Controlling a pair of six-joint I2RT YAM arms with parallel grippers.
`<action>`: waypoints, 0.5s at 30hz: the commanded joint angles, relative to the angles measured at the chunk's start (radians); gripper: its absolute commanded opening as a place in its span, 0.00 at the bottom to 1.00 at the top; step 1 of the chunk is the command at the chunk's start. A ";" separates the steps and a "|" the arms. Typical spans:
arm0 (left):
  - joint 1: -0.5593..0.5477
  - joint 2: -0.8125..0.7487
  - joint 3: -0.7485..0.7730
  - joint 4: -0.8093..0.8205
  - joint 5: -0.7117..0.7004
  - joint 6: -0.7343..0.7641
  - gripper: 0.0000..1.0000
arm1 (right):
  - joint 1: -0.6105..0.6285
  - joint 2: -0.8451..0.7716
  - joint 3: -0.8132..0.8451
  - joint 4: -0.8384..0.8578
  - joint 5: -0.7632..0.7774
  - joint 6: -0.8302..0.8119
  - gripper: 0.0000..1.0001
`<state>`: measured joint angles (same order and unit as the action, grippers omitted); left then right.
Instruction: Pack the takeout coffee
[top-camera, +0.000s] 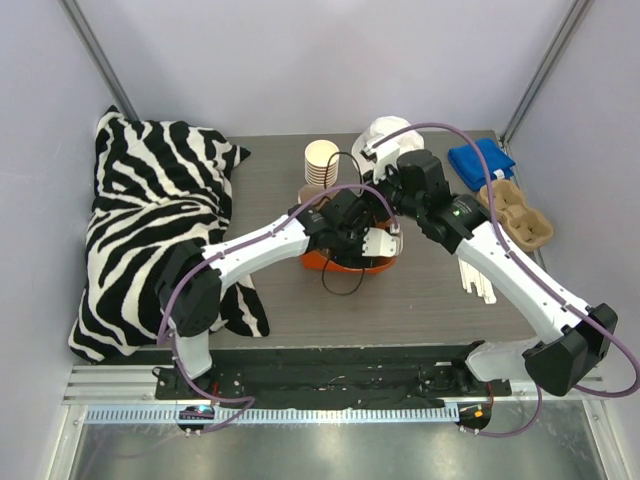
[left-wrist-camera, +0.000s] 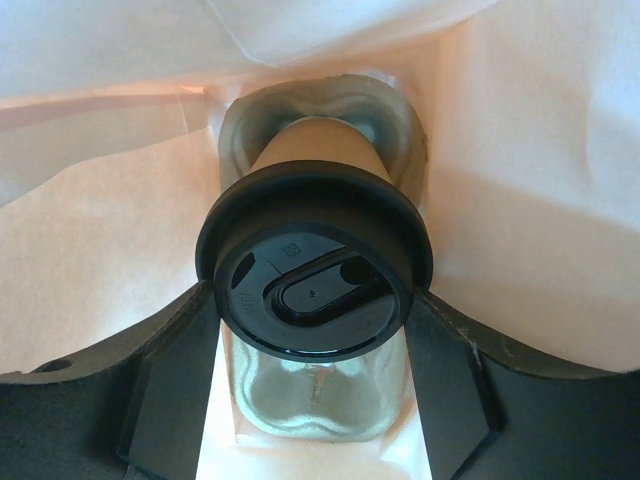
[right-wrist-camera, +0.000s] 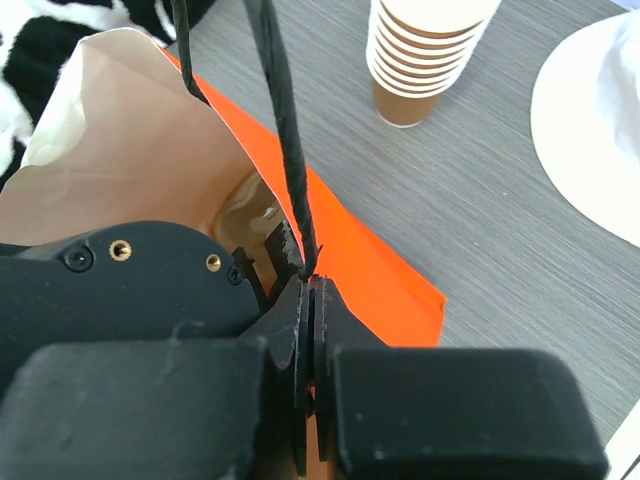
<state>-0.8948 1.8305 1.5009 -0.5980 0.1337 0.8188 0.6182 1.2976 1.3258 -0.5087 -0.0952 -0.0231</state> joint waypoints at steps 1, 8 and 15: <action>0.025 0.131 0.044 -0.108 0.087 -0.029 0.00 | 0.041 0.025 0.021 -0.090 -0.190 0.008 0.01; 0.033 0.155 0.082 -0.178 0.101 -0.026 0.01 | 0.029 0.039 0.035 -0.106 -0.219 -0.021 0.01; 0.031 0.014 -0.031 -0.019 0.081 -0.113 0.08 | 0.029 -0.018 0.013 -0.091 -0.202 -0.052 0.01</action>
<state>-0.8745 1.8725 1.5661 -0.6403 0.1764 0.8108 0.5823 1.3285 1.3502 -0.5076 -0.1089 -0.0547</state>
